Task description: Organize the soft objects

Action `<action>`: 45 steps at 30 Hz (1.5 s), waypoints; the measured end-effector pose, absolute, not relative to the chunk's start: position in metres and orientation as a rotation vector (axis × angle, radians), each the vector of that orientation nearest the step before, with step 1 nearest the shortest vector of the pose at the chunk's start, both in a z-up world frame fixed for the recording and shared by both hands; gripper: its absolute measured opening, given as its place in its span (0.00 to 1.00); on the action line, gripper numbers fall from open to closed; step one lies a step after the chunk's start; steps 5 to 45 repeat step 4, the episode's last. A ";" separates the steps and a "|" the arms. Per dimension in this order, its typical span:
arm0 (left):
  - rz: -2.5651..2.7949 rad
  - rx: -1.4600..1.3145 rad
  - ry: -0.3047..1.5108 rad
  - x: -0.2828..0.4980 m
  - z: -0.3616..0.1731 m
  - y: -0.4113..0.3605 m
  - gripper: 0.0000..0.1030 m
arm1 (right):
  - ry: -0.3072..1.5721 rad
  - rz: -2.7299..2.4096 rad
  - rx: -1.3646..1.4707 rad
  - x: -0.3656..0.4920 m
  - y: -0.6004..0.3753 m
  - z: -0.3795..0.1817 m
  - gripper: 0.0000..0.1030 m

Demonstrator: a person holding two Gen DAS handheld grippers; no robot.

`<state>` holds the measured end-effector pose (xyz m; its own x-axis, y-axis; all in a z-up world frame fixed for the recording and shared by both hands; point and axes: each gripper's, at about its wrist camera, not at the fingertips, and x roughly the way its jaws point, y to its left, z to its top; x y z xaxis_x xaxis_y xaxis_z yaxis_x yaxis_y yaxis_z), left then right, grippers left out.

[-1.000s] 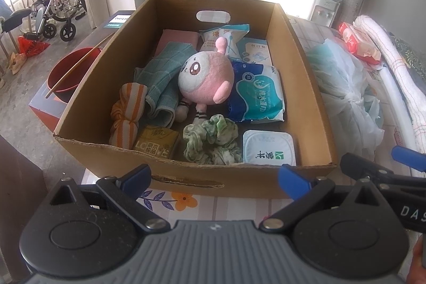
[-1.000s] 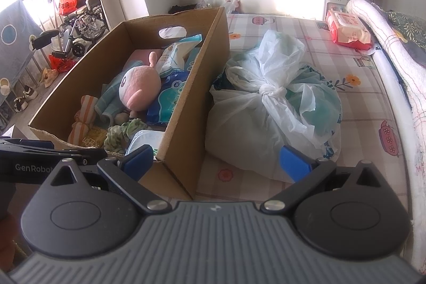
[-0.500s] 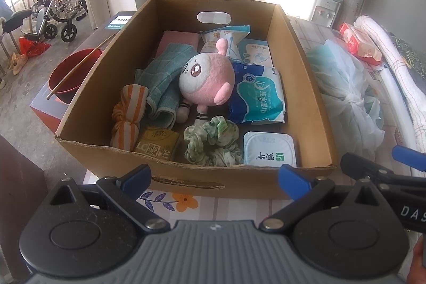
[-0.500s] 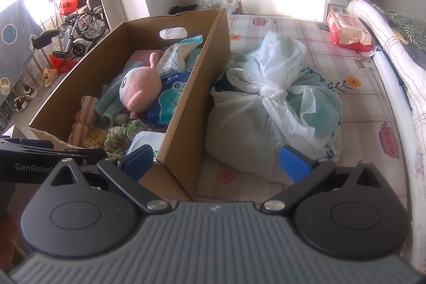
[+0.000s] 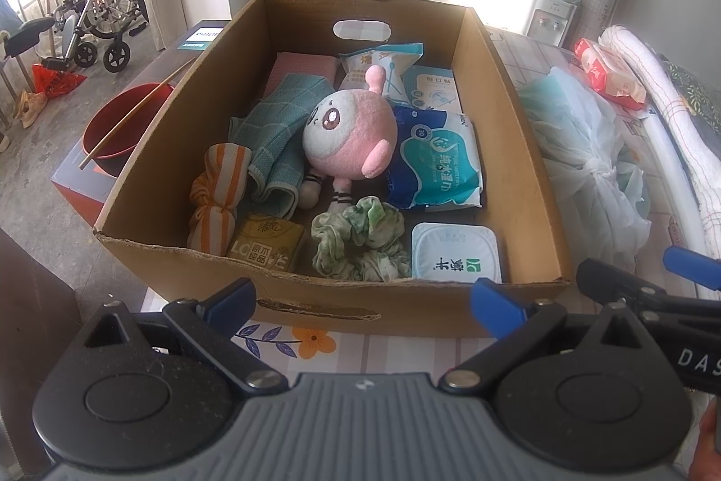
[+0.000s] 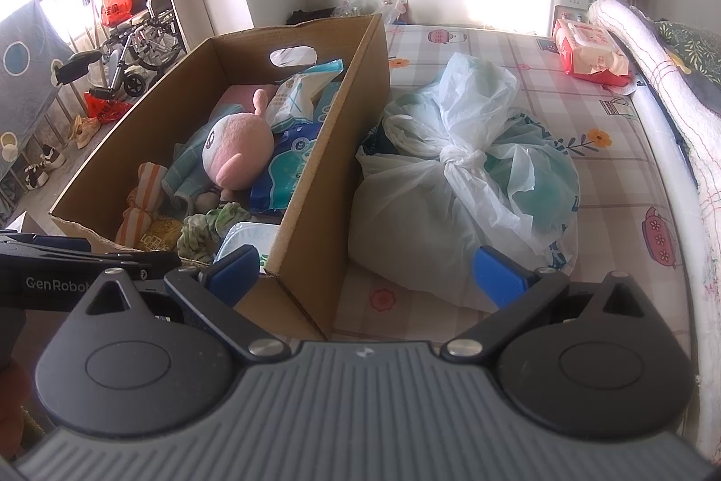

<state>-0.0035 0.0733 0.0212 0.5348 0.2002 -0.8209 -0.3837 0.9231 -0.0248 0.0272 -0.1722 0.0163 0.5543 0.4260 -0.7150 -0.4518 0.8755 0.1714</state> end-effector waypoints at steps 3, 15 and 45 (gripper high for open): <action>0.351 -0.212 0.946 -0.003 0.021 0.074 0.99 | 0.836 0.519 -0.033 0.027 -0.172 0.016 0.99; 0.350 -0.213 0.946 -0.003 0.021 0.074 0.99 | 0.836 0.519 -0.033 0.027 -0.172 0.016 0.99; 0.350 -0.213 0.946 -0.003 0.021 0.074 0.99 | 0.836 0.519 -0.033 0.027 -0.172 0.016 0.99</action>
